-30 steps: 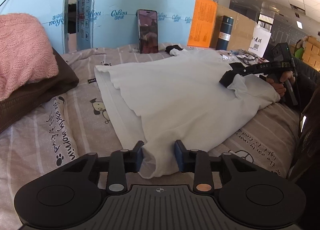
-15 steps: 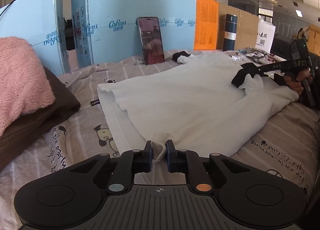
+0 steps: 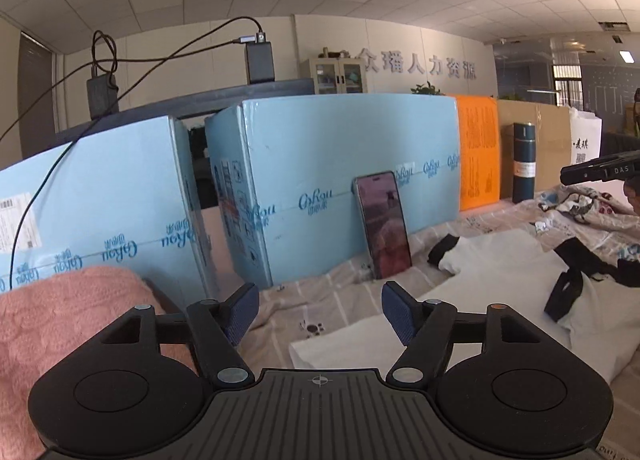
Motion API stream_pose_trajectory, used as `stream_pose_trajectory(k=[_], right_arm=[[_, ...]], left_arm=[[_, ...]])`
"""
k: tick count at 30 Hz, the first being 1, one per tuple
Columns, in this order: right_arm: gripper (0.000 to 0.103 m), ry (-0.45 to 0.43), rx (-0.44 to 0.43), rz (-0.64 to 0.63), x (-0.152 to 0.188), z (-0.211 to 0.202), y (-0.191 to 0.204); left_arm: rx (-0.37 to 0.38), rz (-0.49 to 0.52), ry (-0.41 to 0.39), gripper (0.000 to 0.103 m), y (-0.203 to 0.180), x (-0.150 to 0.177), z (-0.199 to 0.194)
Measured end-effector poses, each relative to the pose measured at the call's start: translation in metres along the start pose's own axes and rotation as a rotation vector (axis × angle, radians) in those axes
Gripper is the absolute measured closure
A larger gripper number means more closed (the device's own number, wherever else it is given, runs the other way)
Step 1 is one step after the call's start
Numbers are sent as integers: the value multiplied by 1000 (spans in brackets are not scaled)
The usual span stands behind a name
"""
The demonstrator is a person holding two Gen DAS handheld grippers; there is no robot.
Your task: Fold clothes
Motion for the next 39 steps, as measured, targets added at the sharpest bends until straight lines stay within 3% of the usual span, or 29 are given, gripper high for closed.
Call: stream_pose_trajectory(k=[4, 7, 13, 20, 24, 28, 33, 35, 39], right_arm=[[33, -61, -38, 49, -53, 18, -35], [28, -22, -87, 139, -59, 48, -59], [28, 161, -171, 205, -13, 123, -73], [28, 304, -266, 248, 29, 188, -92], [28, 347, -320, 262, 41, 210, -92], [28, 394, -327, 246, 53, 226, -88], [28, 374, -331, 258, 52, 230, -89], [31, 371, -341, 260, 52, 229, -87], [57, 366, -358, 260, 53, 229, -85]], left_arm=[[44, 27, 35, 26, -19, -18, 60], [98, -9, 123, 26, -41, -7, 100], [172, 44, 255, 26, -77, 37, 140], [150, 153, 367, 26, -65, 74, 159], [198, 209, 421, 26, -58, 84, 161], [236, 174, 467, 26, -54, 92, 168], [280, 134, 486, 26, -53, 93, 172], [307, 121, 495, 27, -52, 91, 172], [365, 161, 516, 28, -54, 90, 169]])
Point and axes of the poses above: each gripper's, at about its wrist camera, not at the fingertips, and z roughly the way its jaws point, y to its left, x to its underside, the point moved 8 cm from there along z, roughly the way its jaws point, and after that the axes turned 13 degrees about -x, right-handed, at the moved point
